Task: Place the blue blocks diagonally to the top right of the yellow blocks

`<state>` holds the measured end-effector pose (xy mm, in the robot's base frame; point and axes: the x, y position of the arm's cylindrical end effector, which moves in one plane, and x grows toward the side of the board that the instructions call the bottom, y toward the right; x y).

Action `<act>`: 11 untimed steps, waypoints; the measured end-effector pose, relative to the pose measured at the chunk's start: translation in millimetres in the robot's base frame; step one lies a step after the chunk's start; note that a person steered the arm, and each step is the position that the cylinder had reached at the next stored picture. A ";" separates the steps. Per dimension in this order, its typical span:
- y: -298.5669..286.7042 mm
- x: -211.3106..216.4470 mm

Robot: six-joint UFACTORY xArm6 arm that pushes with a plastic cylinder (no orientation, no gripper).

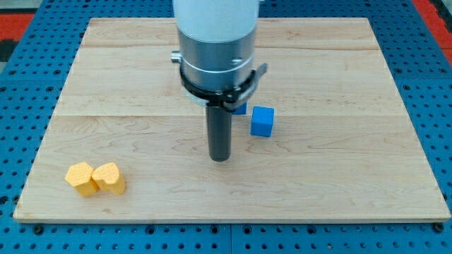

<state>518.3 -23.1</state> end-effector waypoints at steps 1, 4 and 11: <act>0.1 -12.6; 128.9 -44.7; 0.1 -116.2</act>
